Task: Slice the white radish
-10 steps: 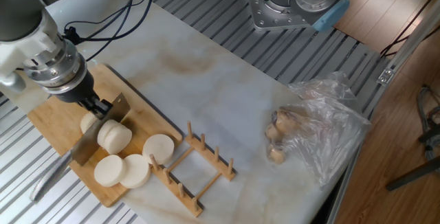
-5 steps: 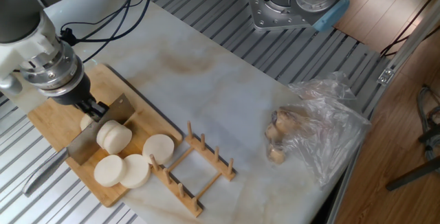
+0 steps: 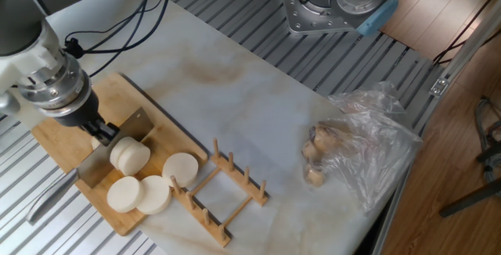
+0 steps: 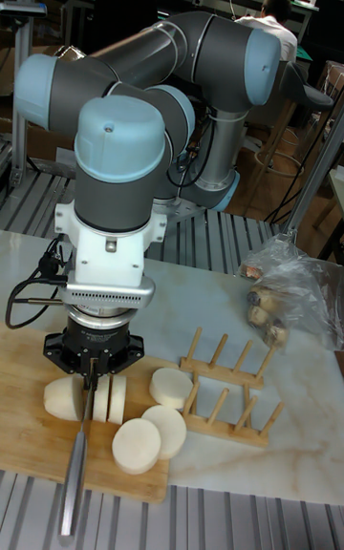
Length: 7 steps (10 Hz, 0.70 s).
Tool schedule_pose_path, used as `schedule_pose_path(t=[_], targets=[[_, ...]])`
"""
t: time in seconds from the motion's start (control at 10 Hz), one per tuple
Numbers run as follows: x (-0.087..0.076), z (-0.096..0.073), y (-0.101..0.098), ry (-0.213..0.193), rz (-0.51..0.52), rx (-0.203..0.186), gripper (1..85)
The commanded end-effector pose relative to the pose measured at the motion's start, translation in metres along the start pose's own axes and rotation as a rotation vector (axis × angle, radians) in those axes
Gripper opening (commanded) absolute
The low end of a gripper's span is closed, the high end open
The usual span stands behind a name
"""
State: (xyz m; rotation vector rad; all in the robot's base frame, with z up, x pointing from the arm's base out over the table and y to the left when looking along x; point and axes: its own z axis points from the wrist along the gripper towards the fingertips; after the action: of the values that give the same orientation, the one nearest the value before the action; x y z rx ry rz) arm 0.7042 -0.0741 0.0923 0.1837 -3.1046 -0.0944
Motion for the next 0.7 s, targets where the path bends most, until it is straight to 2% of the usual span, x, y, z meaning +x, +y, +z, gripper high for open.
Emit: schedule_pose_path(t=[0.0, 0.6], targets=[[-0.010, -0.001, 0.005, -0.009, 0.004, -0.021, 14.3], [-0.021, 0.001, 0.003, -0.003, -0.004, -0.029, 16.7]])
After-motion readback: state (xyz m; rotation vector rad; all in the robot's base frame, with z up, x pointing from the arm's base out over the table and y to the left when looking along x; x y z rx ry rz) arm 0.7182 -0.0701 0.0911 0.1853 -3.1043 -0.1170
